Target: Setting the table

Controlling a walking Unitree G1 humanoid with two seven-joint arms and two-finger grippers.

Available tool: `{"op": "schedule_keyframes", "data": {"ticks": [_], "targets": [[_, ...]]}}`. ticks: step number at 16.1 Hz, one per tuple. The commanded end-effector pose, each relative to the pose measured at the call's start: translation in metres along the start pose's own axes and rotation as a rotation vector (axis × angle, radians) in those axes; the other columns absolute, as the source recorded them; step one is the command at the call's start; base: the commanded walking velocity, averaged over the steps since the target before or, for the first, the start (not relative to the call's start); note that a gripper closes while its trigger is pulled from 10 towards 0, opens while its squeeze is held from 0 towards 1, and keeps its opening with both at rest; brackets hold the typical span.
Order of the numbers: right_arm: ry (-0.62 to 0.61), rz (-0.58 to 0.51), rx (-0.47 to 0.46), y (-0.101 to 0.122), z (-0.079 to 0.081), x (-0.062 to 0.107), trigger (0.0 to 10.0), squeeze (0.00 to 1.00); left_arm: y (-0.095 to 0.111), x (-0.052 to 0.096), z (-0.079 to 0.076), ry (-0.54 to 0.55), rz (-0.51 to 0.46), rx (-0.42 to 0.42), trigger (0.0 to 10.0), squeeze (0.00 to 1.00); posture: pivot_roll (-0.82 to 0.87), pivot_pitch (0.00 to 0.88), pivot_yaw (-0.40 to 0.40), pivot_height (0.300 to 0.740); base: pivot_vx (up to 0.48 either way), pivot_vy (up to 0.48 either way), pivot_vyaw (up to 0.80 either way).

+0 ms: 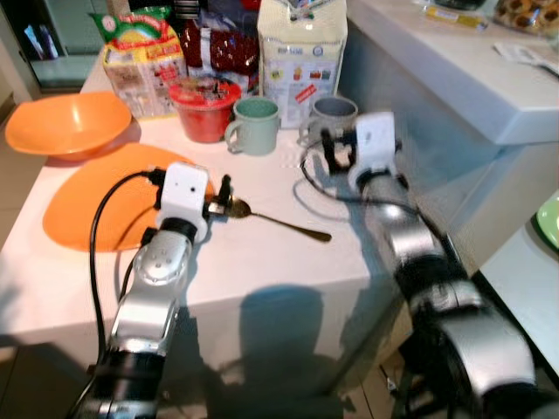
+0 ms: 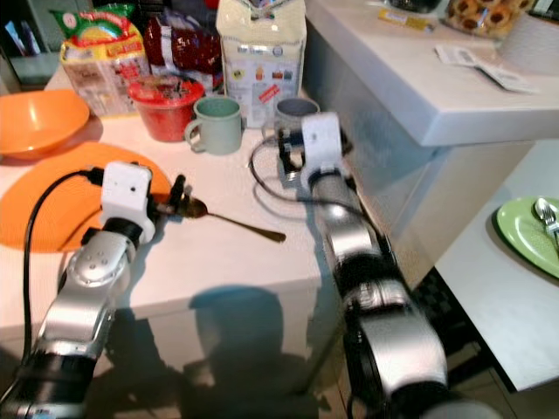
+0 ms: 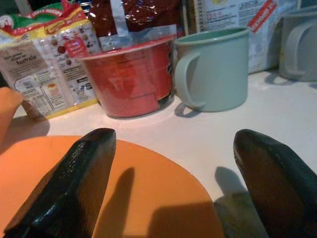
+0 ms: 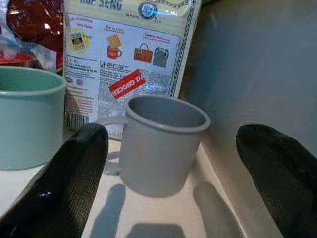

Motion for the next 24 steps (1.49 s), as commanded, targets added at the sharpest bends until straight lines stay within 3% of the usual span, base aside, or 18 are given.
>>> {"op": "schedule_keyframes", "data": {"ticks": [1, 3, 8, 12, 17, 22, 24], "targets": [[-0.005, 0.025, 0.0, 0.002, -0.003, -0.005, 10.0, 0.0, -0.001, 0.005, -0.001, -0.011, 0.017, -0.021, 10.0, 0.0, 0.27, 0.0, -0.057, 0.74, 0.0, 0.0, 0.0], [0.012, 0.075, -0.01, 0.002, 0.001, -0.011, 10.0, 0.0, -0.002, 0.017, 0.009, 0.018, 0.03, -0.041, 10.0, 0.0, 0.34, 0.0, -0.066, 0.74, 0.0, 0.0, 0.0], [0.087, 0.13, -0.017, 0.008, 0.03, -0.015, 10.0, 0.0, -0.001, 0.046, 0.029, 0.086, 0.076, -0.079, 10.0, 0.0, 0.43, 0.0, -0.067, 0.74, 0.0, 0.0, 0.0], [0.071, 0.184, -0.039, 0.003, 0.032, -0.015, 10.0, 0.0, 0.003, 0.06, 0.034, 0.097, 0.107, -0.096, 10.0, 0.0, 0.46, 0.039, -0.048, 0.74, 0.0, 0.0, 0.0], [-0.009, 0.264, -0.137, -0.012, 0.018, -0.012, 10.0, 0.0, 0.003, 0.064, 0.032, 0.073, 0.14, -0.106, 10.0, 0.0, 0.45, 0.061, -0.012, 0.74, 0.0, 0.0, 0.0], [-0.016, 0.331, -0.084, -0.026, 0.014, -0.008, 10.0, 0.0, 0.004, 0.064, 0.028, 0.061, 0.152, -0.106, 10.0, 0.0, 0.45, 0.06, -0.019, 0.74, 0.0, 0.0, 0.0], [-0.013, 0.316, -0.069, -0.021, 0.015, -0.01, 10.0, 0.0, 0.002, 0.065, 0.026, 0.061, 0.157, -0.098, 10.0, 0.0, 0.44, 0.063, -0.025, 0.74, 0.0, 0.0, 0.0]]}}
Point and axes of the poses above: a point about 5 cm out from each wrist's last joint towards the gripper, its own x axis pointing back from the gripper into the wrist, its own y axis along the axis of the wrist's last joint, z = x × y, the point moved 4 cm from there along -x, pointing out of the wrist towards the gripper, and after that the axes turned 13 degrees about x, right-handed, at the moved point
